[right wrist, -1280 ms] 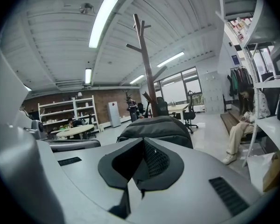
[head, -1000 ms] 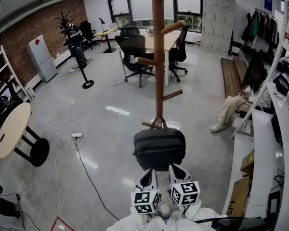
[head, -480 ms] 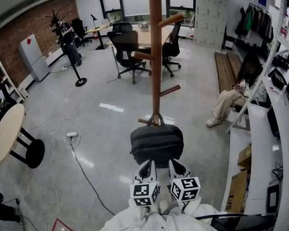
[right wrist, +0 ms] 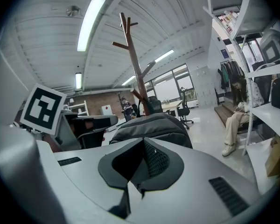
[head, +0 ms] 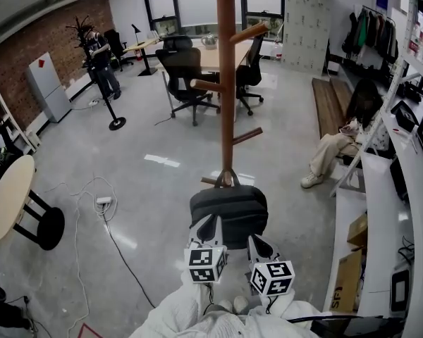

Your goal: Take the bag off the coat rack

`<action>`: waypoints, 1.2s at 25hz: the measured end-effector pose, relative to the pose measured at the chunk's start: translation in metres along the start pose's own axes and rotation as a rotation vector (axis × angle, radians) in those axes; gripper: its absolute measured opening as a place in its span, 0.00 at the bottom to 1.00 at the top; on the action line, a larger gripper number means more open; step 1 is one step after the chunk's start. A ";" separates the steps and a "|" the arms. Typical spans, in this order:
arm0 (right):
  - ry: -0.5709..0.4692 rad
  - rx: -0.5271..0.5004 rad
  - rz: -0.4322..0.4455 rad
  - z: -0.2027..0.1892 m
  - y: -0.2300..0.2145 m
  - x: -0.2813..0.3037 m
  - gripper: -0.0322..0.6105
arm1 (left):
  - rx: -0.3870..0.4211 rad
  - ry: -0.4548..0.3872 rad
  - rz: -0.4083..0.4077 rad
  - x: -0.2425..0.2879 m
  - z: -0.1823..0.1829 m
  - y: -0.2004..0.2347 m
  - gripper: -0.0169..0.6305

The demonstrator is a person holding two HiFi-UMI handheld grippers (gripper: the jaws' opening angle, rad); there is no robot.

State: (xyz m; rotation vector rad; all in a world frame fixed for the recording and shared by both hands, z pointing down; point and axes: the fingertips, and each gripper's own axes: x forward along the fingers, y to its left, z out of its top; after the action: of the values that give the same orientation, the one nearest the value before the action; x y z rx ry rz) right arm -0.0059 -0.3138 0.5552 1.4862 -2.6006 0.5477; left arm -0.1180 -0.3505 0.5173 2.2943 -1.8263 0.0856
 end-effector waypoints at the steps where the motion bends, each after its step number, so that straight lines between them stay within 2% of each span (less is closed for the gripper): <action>1: -0.005 0.001 -0.004 0.001 -0.001 -0.001 0.07 | 0.005 0.003 0.002 0.004 0.002 0.003 0.04; 4: -0.014 0.002 -0.019 0.004 -0.006 -0.003 0.07 | 0.013 0.011 0.005 0.016 0.006 0.011 0.05; 14: -0.024 0.007 -0.046 0.007 -0.017 -0.005 0.07 | 0.045 0.088 -0.034 0.053 0.010 0.016 0.18; 23: -0.017 0.024 -0.075 0.003 -0.028 -0.007 0.07 | 0.086 0.197 -0.048 0.088 0.015 0.028 0.19; 30: -0.021 0.038 -0.096 0.004 -0.036 -0.006 0.07 | 0.129 0.232 -0.060 0.109 0.023 0.027 0.20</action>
State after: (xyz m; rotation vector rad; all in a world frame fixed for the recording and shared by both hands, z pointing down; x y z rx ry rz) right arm 0.0282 -0.3265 0.5594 1.6276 -2.5317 0.5775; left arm -0.1211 -0.4651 0.5175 2.3089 -1.6791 0.4530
